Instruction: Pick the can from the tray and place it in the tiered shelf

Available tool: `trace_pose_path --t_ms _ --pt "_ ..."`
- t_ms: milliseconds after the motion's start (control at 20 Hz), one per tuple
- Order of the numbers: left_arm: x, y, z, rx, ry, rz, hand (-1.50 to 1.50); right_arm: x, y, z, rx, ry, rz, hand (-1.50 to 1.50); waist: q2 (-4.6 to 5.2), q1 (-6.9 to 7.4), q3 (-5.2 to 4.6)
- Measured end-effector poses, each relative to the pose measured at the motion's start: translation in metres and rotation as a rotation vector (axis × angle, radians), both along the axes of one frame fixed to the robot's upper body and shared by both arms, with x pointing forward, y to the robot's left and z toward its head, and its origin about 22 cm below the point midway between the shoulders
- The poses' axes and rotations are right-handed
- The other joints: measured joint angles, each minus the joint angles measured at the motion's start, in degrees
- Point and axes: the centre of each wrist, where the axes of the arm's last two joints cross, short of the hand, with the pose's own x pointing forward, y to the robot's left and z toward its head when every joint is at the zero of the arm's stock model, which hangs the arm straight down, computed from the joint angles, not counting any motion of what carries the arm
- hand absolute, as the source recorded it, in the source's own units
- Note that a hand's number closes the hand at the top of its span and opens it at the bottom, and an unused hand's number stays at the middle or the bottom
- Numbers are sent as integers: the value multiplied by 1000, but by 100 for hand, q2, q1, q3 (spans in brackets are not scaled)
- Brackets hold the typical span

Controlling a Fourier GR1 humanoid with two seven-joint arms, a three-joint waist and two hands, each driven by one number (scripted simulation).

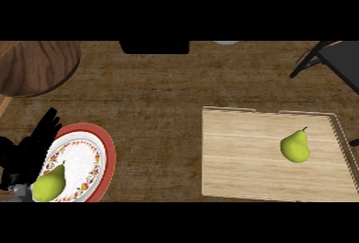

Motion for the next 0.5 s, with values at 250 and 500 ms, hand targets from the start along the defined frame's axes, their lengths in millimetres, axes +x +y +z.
trace_pose_path --t_ms 250,500 --pt "1 4 1 2 -3 -4 0 11 -27 -3 -12 56 -73 150 10 13 2" --pt "-1 -4 -1 2 -6 -10 0 18 -55 -4 -22 103 -133 150 14 21 3"
